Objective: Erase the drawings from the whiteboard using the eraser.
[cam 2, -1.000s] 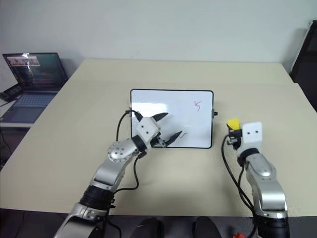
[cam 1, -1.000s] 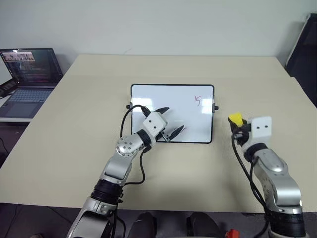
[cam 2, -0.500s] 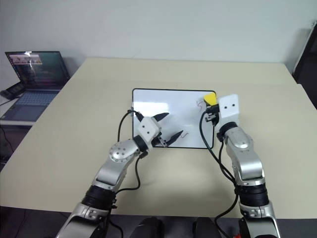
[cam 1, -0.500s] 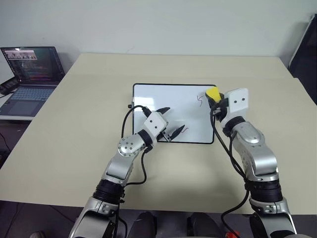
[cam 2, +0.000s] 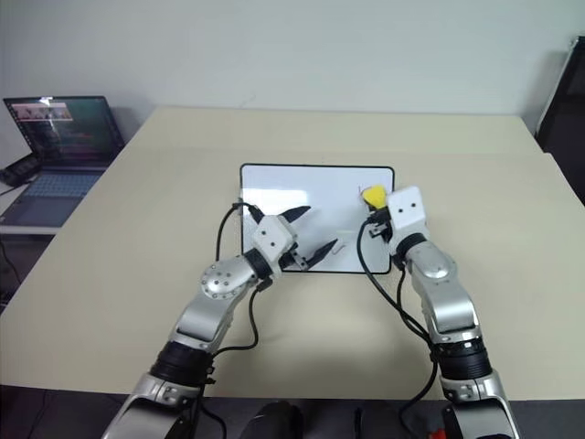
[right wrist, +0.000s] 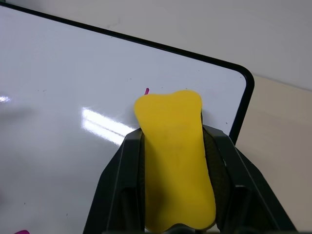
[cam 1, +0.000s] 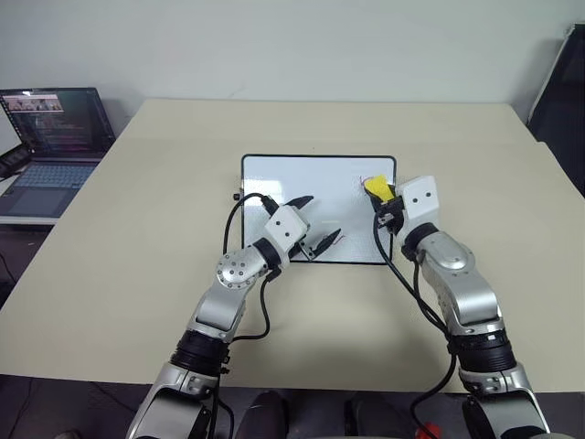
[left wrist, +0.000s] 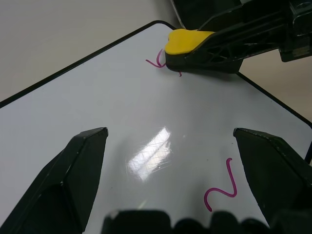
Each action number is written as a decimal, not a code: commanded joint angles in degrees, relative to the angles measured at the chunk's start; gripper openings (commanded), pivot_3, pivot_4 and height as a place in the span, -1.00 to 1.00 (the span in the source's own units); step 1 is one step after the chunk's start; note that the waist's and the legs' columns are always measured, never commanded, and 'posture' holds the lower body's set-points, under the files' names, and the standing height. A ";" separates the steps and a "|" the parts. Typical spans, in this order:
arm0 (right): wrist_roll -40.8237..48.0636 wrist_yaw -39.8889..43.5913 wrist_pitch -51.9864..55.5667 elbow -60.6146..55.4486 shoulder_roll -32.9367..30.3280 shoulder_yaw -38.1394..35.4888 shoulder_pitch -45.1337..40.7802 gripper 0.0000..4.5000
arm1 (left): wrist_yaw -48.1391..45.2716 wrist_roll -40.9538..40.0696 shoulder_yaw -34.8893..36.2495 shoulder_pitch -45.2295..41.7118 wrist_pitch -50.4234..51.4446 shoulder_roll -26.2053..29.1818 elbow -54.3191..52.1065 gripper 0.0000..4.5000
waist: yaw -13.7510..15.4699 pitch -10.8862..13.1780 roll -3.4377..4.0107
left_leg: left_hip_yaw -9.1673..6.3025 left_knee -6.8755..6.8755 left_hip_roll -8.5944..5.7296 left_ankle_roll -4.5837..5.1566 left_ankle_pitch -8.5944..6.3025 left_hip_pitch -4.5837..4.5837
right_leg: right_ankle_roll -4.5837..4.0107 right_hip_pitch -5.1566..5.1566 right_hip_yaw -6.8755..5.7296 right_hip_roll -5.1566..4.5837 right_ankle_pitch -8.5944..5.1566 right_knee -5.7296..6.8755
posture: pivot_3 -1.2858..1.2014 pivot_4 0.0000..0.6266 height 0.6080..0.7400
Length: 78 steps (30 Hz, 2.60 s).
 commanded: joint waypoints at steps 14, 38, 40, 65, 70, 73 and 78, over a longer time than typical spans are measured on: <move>-6.05 -0.15 3.36 3.65 0.37 4.18 -4.90 -0.43 | 1.05 0.33 0.44 0.25 -1.39 -0.21 -1.79 1.00 | -0.11 0.00 0.00 | 0.00 0.02 0.00 0.00 0.00 -0.01 | 0.00 -0.05 0.00 0.00 0.00 0.04 | 0.03 -0.52 1.00; -5.40 0.18 4.78 -6.48 -0.17 0.66 -0.18 -0.43 | 1.07 0.42 -0.06 0.05 -1.36 -0.99 -1.62 1.00 | 0.20 0.07 -0.12 | -0.14 0.74 -0.09 0.27 -0.08 0.14 | 0.03 0.11 0.00 0.00 0.01 0.81 | 0.03 -0.52 1.00; -5.50 -0.17 3.20 -5.37 0.61 0.58 -1.36 -0.43 | 1.01 0.45 -0.07 0.01 -1.34 -1.02 -1.57 1.00 | 0.21 0.07 -0.12 | -0.13 0.72 -0.07 0.25 -0.07 0.00 | 0.02 -0.05 0.00 0.01 0.01 0.79 | 0.03 -0.52 1.00; -8.83 0.52 16.33 -3.13 -1.89 1.73 0.26 -0.43 | 1.53 0.99 -0.59 1.47 -0.09 -2.11 -3.63 1.00 | 0.51 0.07 -0.14 | -0.17 0.73 -0.09 0.24 -0.06 0.00 | 0.02 0.02 -0.02 -0.03 0.01 0.77 | 0.03 -0.52 1.00; -8.84 0.43 19.01 -7.56 -1.89 2.43 2.65 -0.43 | 1.57 0.95 -0.79 1.63 0.19 -2.33 -3.90 1.00 | 0.42 0.07 -0.14 | -0.17 0.73 -0.09 0.25 -0.06 0.05 | 0.03 0.07 -0.01 -0.02 0.01 0.77 | 0.03 -0.52 1.00; -8.71 0.32 19.32 -8.43 -1.62 2.44 3.01 -0.43 | 1.53 0.93 -0.92 1.64 0.24 -2.46 -3.91 1.00 | 0.40 0.07 -0.14 | -0.17 0.73 -0.09 0.25 -0.06 0.06 | 0.03 0.08 -0.02 -0.02 0.01 0.76 | 0.03 -0.52 1.00; -4.72 2.07 14.75 -10.65 0.57 0.84 3.11 -0.43 | 1.60 0.93 -0.93 1.93 0.15 -2.35 -4.09 1.00 | 0.32 0.09 -0.17 | -0.16 0.71 -0.08 0.24 -0.06 0.05 | 0.03 0.06 -0.01 -0.02 0.01 0.75 | 0.03 -0.52 1.00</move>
